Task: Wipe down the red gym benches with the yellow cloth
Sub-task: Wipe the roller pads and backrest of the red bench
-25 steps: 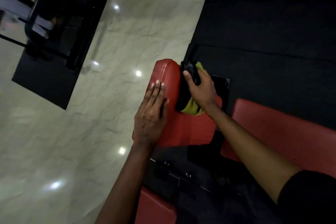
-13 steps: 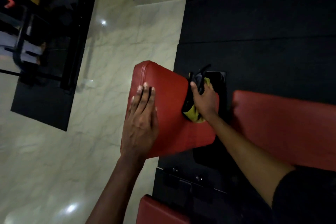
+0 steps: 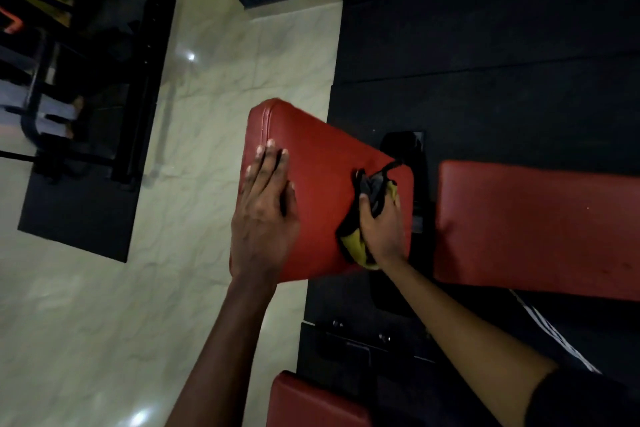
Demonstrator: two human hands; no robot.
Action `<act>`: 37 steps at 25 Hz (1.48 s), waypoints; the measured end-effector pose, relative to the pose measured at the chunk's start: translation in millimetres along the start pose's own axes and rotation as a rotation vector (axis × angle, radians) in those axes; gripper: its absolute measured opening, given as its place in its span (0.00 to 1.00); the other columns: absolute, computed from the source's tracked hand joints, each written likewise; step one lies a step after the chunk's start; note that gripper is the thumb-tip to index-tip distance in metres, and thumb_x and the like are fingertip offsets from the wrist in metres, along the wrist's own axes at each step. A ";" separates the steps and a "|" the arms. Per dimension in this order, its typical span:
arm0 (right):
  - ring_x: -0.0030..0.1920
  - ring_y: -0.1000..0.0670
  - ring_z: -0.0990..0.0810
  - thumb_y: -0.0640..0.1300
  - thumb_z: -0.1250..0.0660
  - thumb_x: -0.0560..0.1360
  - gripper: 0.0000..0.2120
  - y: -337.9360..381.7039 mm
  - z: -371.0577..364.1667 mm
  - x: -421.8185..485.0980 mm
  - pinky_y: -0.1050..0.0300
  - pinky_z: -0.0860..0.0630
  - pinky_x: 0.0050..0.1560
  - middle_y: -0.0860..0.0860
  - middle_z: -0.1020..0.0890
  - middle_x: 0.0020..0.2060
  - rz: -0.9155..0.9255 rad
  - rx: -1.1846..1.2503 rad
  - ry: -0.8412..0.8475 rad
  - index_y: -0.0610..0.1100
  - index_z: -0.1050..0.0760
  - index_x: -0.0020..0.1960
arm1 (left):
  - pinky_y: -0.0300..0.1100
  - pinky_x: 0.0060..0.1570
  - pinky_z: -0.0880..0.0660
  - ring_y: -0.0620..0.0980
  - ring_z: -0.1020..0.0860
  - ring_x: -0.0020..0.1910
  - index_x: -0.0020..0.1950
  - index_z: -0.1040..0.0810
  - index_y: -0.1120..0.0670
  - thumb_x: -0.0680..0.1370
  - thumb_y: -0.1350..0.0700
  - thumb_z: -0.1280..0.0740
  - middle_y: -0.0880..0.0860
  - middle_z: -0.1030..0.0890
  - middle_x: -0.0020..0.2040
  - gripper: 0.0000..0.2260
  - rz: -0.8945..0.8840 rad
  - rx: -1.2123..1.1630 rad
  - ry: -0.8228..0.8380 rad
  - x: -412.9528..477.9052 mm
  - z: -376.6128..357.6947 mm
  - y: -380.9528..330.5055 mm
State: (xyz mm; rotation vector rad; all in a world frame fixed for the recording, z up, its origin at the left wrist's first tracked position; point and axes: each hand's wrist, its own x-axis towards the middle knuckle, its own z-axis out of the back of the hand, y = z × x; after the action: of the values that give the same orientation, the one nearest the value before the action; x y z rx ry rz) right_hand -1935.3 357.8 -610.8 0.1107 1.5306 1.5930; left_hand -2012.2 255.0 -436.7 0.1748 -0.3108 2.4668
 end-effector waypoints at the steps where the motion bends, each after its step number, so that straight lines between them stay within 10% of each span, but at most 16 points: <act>1: 0.73 0.41 0.32 0.55 0.37 0.81 0.27 6.5 -2.5 -1.7 0.52 0.37 0.74 0.43 0.30 0.73 -0.021 0.004 -0.042 0.41 0.33 0.75 | 0.46 0.76 0.36 0.47 0.39 0.79 0.76 0.30 0.57 0.83 0.61 0.37 0.53 0.32 0.77 0.20 0.025 -0.016 -0.021 -0.4 1.9 0.4; 4: 0.71 0.45 0.31 0.54 0.36 0.81 0.27 22.4 -1.9 -43.4 0.60 0.38 0.67 0.45 0.28 0.71 0.046 0.068 -0.033 0.40 0.33 0.74 | 0.34 0.73 0.39 0.48 0.34 0.76 0.77 0.32 0.55 0.84 0.57 0.37 0.53 0.31 0.77 0.21 0.144 -0.109 -0.048 -15.0 12.5 1.4; 8: 0.68 0.53 0.33 0.56 0.36 0.81 0.26 20.2 -6.6 -127.3 0.68 0.43 0.67 0.50 0.28 0.67 0.318 0.031 0.035 0.42 0.31 0.73 | 0.43 0.75 0.36 0.48 0.35 0.77 0.79 0.35 0.56 0.83 0.55 0.35 0.51 0.35 0.78 0.24 0.055 -0.210 0.019 -66.8 29.9 19.0; 20: 0.57 0.42 0.29 0.57 0.39 0.80 0.20 5.2 -15.4 -128.5 0.39 0.25 0.57 0.42 0.29 0.58 0.634 -0.246 0.000 0.45 0.36 0.65 | 0.48 0.73 0.31 0.41 0.29 0.72 0.71 0.23 0.52 0.77 0.55 0.27 0.47 0.24 0.70 0.21 0.247 -0.693 0.140 -75.6 52.7 54.2; 32: 0.54 0.40 0.30 0.43 0.23 0.68 0.19 -17.4 -33.9 -139.3 0.41 0.26 0.51 0.48 0.32 0.62 1.029 -0.403 -0.010 0.47 0.20 0.58 | 0.42 0.74 0.34 0.39 0.29 0.71 0.71 0.24 0.54 0.81 0.66 0.34 0.48 0.25 0.72 0.19 0.232 -0.831 0.279 -67.4 61.7 70.4; 37: 0.54 0.38 0.26 0.44 0.26 0.72 0.16 -49.3 -19.1 -114.1 0.42 0.26 0.53 0.48 0.31 0.62 1.063 -0.458 0.044 0.46 0.22 0.58 | 0.48 0.75 0.34 0.41 0.31 0.74 0.73 0.26 0.53 0.83 0.59 0.35 0.48 0.27 0.74 0.18 0.237 -0.867 0.082 -87.2 37.6 66.8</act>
State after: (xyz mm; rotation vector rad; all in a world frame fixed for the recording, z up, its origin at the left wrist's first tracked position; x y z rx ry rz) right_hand -1853.5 263.0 -599.7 0.7249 1.1126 2.7394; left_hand -1982.6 142.9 -429.9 -0.3453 -1.3732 2.3159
